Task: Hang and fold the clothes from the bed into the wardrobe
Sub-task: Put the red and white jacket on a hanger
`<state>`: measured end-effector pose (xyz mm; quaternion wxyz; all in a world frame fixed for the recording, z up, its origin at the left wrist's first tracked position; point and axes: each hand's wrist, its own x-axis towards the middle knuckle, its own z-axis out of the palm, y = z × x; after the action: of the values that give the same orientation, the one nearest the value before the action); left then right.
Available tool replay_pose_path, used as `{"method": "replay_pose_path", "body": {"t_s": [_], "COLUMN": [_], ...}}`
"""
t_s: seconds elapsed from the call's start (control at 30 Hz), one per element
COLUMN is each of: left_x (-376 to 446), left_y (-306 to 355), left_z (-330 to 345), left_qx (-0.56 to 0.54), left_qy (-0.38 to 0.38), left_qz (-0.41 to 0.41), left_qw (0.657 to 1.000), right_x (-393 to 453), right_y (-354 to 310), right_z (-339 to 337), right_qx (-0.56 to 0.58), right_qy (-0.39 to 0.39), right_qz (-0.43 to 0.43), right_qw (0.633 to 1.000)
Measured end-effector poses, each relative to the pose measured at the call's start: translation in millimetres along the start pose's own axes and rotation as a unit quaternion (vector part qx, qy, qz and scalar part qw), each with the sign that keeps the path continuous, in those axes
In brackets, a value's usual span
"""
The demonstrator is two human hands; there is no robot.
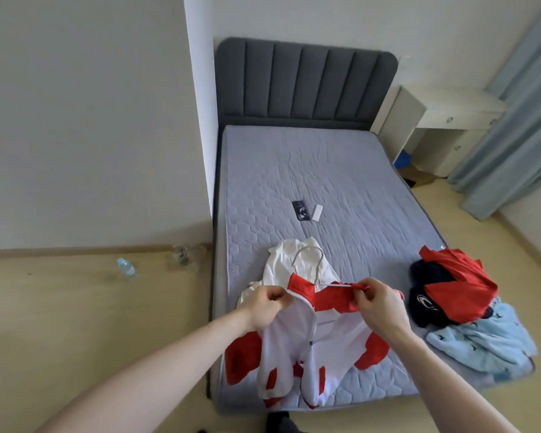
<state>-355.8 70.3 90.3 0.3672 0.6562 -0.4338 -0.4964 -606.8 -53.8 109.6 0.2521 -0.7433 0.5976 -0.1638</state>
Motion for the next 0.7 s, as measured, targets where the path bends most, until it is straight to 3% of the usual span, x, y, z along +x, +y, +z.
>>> {"method": "replay_pose_path", "body": {"t_s": [0.13, 0.37, 0.7], "left_x": [19.7, 57.9, 147.6], "left_y": [-19.8, -66.9, -189.2], "left_z": [34.0, 58.8, 17.2], "left_qx": [-0.010, 0.025, -0.012], "left_qy": [-0.008, 0.046, 0.109], "left_qz": [-0.084, -0.175, -0.200], "left_qw": [0.996, 0.983, 0.974], "right_x": [18.4, 68.3, 155.4], "right_y": [43.3, 75.6, 73.5], "right_z": [16.3, 73.8, 214.4], "right_qx": [-0.055, -0.114, -0.103], "right_qy": [-0.076, -0.172, -0.213], "right_qz": [0.029, 0.026, 0.006], "right_qw": [0.995, 0.978, 0.971]}}
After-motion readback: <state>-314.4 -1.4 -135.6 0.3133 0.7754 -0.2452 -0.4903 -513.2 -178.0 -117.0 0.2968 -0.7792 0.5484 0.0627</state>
